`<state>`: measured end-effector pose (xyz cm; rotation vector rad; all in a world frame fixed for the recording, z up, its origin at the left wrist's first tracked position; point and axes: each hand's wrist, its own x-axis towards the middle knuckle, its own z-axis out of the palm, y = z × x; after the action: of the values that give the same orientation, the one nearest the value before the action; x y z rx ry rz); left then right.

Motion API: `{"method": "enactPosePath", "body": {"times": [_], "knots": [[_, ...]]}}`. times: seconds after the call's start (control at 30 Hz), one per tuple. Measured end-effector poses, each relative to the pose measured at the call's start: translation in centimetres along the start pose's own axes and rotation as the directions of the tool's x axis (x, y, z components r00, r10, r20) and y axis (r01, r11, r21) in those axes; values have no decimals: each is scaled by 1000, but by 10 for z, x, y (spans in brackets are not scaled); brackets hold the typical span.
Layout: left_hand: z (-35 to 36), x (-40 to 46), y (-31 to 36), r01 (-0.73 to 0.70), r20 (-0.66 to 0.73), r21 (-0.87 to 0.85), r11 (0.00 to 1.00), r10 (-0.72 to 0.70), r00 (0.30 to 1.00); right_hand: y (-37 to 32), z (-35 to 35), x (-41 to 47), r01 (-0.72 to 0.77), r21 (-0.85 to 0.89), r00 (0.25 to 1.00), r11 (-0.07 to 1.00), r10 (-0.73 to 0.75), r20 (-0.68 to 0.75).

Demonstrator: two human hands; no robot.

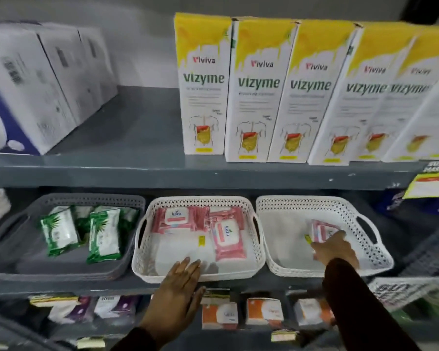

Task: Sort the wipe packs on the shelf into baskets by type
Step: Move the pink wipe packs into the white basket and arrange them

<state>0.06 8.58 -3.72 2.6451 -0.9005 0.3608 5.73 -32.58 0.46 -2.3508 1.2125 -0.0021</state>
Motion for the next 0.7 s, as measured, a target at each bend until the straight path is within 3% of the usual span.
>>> {"method": "enactPosePath", "body": {"times": [0.2,0.33,0.5,0.6,0.7], "knots": [[-14,-22,-7,139,-42,38,990,-137,990,-4,-12,-21,182,203,977,962,-153,-151],[-25,-33,-21,196,-60,52,979,-193,979,-40,-4,-86,466,366,880,805,-380,-285],[-31,-36,-32,183,-29,55,982,-182,983,-106,58,-174,756,307,622,578,-781,-60],[-39,-28,-37,129,-28,76,989,-127,991,-141,102,-200,822,216,516,526,-850,109],[-53,-18,-43,181,9,62,982,-182,983,-160,131,-207,845,92,497,527,-837,229]]}}
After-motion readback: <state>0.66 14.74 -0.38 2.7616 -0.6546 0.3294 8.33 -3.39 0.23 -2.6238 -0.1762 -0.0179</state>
